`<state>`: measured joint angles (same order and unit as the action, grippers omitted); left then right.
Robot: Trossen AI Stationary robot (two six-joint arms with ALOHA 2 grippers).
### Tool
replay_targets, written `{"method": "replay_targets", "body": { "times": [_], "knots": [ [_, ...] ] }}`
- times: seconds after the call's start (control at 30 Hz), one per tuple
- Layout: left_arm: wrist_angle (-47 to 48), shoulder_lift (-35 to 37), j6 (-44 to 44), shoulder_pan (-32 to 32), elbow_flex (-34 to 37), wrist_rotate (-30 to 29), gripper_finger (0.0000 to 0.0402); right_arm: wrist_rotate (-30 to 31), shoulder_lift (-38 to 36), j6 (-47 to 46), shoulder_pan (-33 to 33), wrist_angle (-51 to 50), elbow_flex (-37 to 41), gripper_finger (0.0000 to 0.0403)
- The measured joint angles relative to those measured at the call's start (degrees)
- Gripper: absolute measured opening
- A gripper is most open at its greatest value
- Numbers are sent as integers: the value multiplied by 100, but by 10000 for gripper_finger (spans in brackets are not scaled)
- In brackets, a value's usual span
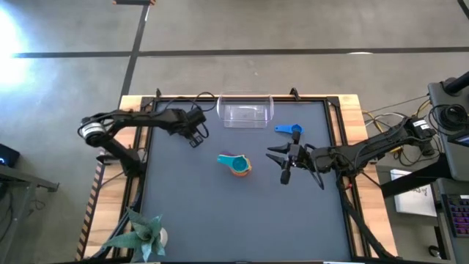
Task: Nest measuring cups in basket
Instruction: Stack the red measuring cup on top of the light blue measuring cup
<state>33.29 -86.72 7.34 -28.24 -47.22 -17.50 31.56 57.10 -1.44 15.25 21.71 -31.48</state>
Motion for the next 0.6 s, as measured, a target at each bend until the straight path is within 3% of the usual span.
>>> {"method": "replay_targets", "body": {
  "times": [0.33,0.47,0.6],
  "knots": [
    [130,1229,791,1305,-366,698,1,1,0,1,0,4,0,91],
    [199,1069,930,2063,-1101,803,1,3,0,54,0,60,0,91],
    [576,433,927,2614,-2128,800,1,7,0,58,0,164,0,91]
  ]
}}
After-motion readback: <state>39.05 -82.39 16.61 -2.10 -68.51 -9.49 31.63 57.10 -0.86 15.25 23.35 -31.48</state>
